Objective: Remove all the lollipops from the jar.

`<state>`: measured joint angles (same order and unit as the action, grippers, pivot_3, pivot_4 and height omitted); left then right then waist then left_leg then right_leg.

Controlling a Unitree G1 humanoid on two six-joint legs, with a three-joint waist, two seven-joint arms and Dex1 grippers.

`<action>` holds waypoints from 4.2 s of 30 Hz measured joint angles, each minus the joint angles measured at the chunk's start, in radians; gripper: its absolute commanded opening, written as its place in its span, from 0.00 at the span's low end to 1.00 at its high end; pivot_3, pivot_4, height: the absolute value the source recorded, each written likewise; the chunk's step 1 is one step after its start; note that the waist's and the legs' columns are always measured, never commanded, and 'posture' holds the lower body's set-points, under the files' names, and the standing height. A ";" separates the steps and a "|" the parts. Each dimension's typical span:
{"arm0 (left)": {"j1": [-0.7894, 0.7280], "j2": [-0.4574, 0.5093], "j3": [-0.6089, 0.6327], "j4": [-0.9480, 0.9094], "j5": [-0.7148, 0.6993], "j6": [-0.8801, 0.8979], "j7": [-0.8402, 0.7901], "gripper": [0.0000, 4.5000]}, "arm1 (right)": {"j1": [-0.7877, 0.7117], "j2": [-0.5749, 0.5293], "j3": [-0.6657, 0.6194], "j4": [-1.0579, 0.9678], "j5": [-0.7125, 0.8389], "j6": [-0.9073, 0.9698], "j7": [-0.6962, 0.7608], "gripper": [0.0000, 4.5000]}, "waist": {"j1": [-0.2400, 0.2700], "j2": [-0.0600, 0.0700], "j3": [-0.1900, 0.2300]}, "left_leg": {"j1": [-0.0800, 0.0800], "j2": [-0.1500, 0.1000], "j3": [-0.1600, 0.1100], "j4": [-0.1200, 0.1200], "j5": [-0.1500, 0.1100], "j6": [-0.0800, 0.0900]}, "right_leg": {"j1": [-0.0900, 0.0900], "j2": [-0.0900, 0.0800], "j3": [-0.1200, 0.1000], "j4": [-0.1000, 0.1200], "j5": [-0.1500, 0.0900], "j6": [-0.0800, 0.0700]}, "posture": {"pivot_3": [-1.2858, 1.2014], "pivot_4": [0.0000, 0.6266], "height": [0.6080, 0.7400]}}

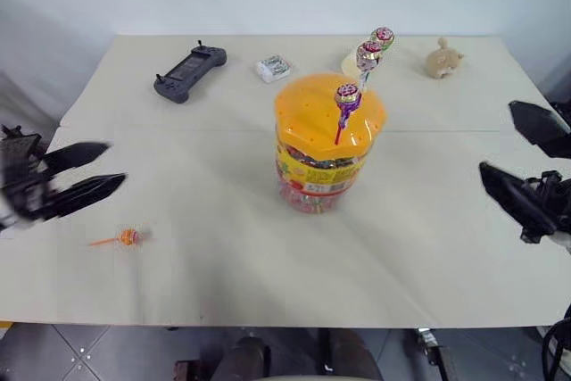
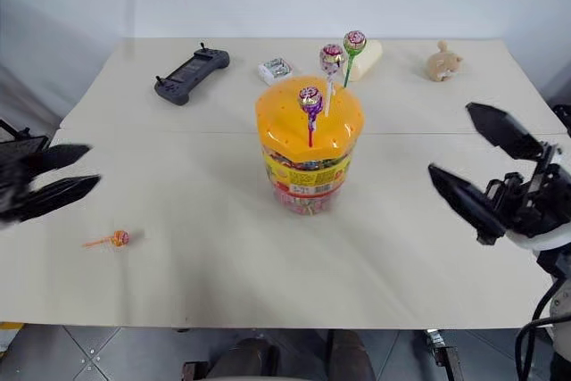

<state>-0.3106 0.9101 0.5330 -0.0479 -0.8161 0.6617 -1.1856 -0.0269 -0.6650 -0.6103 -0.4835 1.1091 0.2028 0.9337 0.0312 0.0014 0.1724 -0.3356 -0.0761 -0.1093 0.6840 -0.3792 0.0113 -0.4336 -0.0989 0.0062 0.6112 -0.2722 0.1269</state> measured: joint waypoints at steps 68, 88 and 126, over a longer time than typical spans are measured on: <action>0.557 -0.123 0.323 0.065 0.136 -0.049 0.121 0.01 | -0.081 -0.111 0.220 0.072 -0.118 0.030 0.540 1.00 | 0.002 -0.006 0.002 | -0.001 0.001 0.004 0.001 -0.001 0.001 | -0.003 0.000 0.002 -0.002 0.001 0.000 | 0.52 0.24 1.00; 0.697 -0.207 0.252 0.093 0.186 -0.143 0.197 0.92 | -0.063 -0.119 0.207 0.207 -0.196 0.027 0.486 1.00 | -0.005 -0.003 0.003 | 0.003 0.002 0.002 -0.001 -0.002 0.001 | 0.003 0.001 0.000 -0.006 0.001 -0.001 | 0.52 0.24 1.00; 0.063 -0.184 -0.049 -0.289 -0.268 -0.055 0.245 1.00 | -0.589 0.083 0.331 0.301 -0.269 0.351 -0.233 0.01 | -0.033 -0.002 0.003 | -0.006 0.002 0.008 0.001 -0.002 0.000 | -0.012 0.003 -0.002 0.005 0.001 -0.001 | 0.52 0.24 1.00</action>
<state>-0.2474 0.7258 0.4844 -0.3364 -1.0843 0.6071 -0.9406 -0.6154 -0.5820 -0.2794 -0.1821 0.8404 0.5543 0.7004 -0.0018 -0.0007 0.1755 -0.3412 -0.0746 -0.1014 0.6846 -0.3814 0.0117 -0.4458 -0.0958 0.0038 0.6162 -0.2710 0.1259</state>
